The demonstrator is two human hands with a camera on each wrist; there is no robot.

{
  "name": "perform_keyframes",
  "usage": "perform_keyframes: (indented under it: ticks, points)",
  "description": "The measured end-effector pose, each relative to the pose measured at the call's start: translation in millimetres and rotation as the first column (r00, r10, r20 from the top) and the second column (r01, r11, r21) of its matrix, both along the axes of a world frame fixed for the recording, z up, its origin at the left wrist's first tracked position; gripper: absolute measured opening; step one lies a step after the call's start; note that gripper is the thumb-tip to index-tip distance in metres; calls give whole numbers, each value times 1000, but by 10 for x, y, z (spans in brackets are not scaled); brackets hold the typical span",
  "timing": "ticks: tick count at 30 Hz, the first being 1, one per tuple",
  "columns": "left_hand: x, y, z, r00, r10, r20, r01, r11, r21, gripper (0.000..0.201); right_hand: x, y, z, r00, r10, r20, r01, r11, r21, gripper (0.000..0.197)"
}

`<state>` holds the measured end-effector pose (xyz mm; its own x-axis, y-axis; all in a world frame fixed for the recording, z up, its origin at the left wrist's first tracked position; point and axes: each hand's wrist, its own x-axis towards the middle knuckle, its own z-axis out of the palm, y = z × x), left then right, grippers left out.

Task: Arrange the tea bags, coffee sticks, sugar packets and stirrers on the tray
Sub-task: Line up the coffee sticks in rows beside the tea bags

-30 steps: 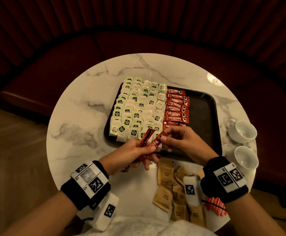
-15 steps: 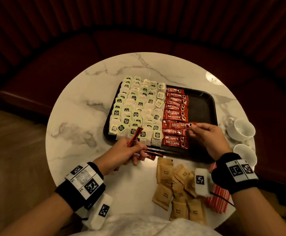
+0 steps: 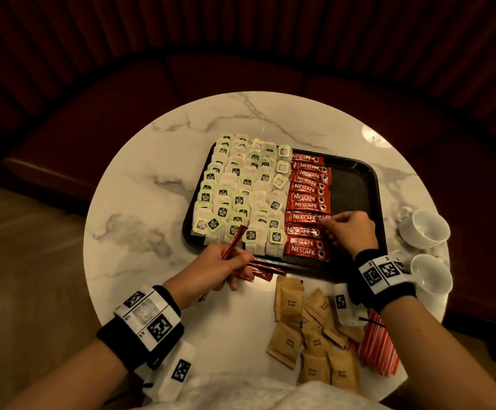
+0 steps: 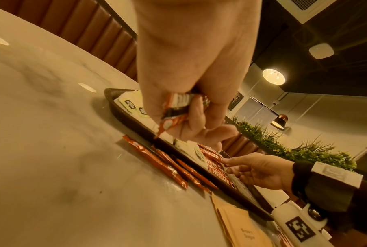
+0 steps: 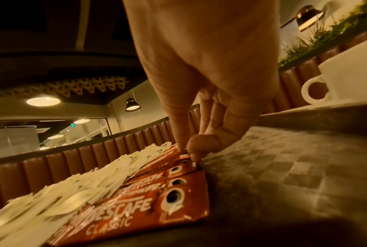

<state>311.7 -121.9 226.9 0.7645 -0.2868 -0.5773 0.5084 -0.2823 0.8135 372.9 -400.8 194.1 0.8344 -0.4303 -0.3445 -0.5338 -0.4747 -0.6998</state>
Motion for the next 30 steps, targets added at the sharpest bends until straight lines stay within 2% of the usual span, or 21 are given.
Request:
perform_keyframes:
  ticks: [6,7,9,12,14,16,20,24,26,29,30]
  points:
    - [-6,-38,43,999,-20,-29,19,999,-41,24,-25,-36,74,1000,22,2,-21,997,-73,31]
    - [-2,-50,61,999,-24,-35,22,998,-56,28,-47,-27,125,1000,21,17,-20,998,-61,32]
    - [22,-77,88,999,-35,-39,32,997,-75,32,-119,51,251,997,59,51,-62,996,57,29]
    - [59,-134,137,996,-84,-21,81,992,-95,15,-298,298,458,965,247,88,-262,925,276,20]
    - [74,-175,174,990,-144,-8,142,985,-96,9,-410,452,540,910,384,154,-414,849,329,19]
    - [80,-206,191,979,-203,-10,200,973,-118,6,-493,566,592,873,438,213,-487,799,354,22]
    - [49,-246,203,954,-296,-38,285,941,-183,4,-575,685,592,875,397,276,-483,749,453,31]
    - [11,-261,209,939,-339,-61,317,920,-232,5,-606,713,563,873,356,333,-484,709,513,16]
    - [14,-240,203,956,-285,-72,254,924,-285,8,-610,681,557,889,309,339,-453,703,548,13]
    - [50,-187,172,986,-110,-128,52,919,-391,43,-605,567,555,922,183,341,-367,687,627,18]
    - [63,-169,171,989,-44,-142,-19,910,-415,45,-605,529,564,931,147,333,-341,673,656,20]
